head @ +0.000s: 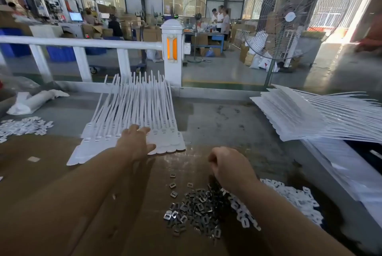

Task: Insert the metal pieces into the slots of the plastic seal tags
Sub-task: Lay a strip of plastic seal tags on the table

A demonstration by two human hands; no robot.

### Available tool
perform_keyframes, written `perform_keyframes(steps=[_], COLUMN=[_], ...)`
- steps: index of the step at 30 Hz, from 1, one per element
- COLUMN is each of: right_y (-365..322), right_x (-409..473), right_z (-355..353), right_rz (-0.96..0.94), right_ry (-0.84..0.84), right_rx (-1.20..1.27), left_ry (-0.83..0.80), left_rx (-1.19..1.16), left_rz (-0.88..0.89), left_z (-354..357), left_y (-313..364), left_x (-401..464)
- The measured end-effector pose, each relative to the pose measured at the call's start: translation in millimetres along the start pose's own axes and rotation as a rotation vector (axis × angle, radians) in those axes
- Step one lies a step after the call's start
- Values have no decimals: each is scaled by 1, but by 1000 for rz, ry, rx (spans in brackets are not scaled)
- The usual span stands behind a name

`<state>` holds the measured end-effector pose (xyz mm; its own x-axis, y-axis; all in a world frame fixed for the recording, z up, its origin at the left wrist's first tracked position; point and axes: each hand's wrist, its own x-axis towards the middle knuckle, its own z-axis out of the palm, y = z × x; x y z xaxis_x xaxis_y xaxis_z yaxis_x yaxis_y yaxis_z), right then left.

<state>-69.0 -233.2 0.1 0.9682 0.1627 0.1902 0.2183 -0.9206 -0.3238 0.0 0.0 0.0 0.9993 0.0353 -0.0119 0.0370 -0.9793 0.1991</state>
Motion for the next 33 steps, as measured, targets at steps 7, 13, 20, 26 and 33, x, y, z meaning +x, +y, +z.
perform_keyframes(steps=[7, 13, 20, 26, 33], right_y=[5, 10, 11, 9, 8], right_x=[13, 17, 17, 17, 23], right_z=[8, 10, 7, 1, -8], right_rz=[4, 15, 2, 9, 54], right_ry=[-12, -4, 17, 24, 34], right_rx=[24, 78, 171, 254, 476], left_ry=[-138, -144, -17, 168, 438], left_rx=[37, 96, 485, 703, 626], left_rz=[78, 176, 356, 344, 238], left_z=[0, 0, -7, -15, -57], left_y=[-7, -14, -8, 3, 33], left_x=[16, 22, 20, 17, 3])
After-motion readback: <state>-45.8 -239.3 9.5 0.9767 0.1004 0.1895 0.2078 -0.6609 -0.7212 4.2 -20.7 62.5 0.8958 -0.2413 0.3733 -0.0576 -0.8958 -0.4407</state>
